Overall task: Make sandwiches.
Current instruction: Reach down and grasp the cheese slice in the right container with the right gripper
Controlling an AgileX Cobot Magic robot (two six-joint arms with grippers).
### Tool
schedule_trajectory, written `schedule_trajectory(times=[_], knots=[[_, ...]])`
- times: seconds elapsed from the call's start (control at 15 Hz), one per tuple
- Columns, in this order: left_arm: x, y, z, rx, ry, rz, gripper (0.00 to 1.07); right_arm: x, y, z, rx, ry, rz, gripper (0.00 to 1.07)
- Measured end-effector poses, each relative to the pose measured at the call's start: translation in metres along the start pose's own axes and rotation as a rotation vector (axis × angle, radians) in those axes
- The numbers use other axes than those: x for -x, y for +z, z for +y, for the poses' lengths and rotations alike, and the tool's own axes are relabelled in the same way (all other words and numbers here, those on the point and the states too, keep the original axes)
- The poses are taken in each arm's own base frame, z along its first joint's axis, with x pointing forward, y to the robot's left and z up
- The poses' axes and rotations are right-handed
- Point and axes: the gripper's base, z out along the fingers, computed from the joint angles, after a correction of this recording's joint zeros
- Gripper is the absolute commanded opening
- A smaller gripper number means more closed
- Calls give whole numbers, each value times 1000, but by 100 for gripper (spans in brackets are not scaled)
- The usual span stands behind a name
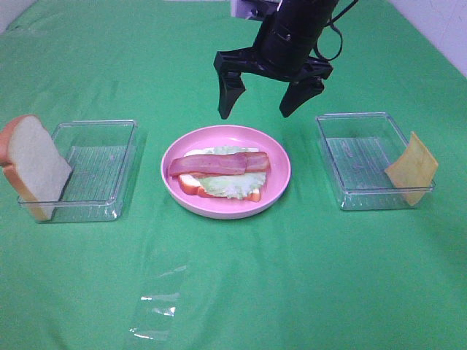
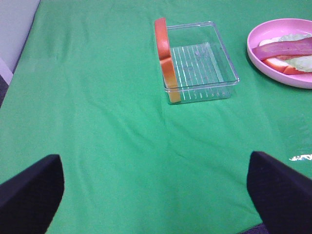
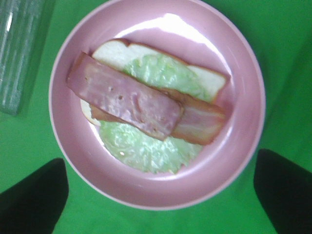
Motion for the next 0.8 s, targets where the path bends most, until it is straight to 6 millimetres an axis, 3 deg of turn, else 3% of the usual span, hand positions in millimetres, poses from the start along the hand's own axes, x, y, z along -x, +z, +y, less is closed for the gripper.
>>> schedule_trajectory(times=[0.13, 0.33, 0.4, 0.6, 0.8], knots=[[0, 0, 0, 0, 0, 0, 94, -8, -20, -14, -72, 24, 41, 99], [0, 0, 0, 0, 0, 0, 94, -13, -46, -71, -168, 123, 19, 99], [0, 0, 0, 0, 0, 0, 94, -22, -56, -101, -191, 192, 19, 99], [0, 0, 0, 0, 0, 0, 94, -46, -58, -153, -210, 319, 73, 99], [0, 0, 0, 0, 0, 0, 94, -63, -50, -178, -222, 371, 133, 99]])
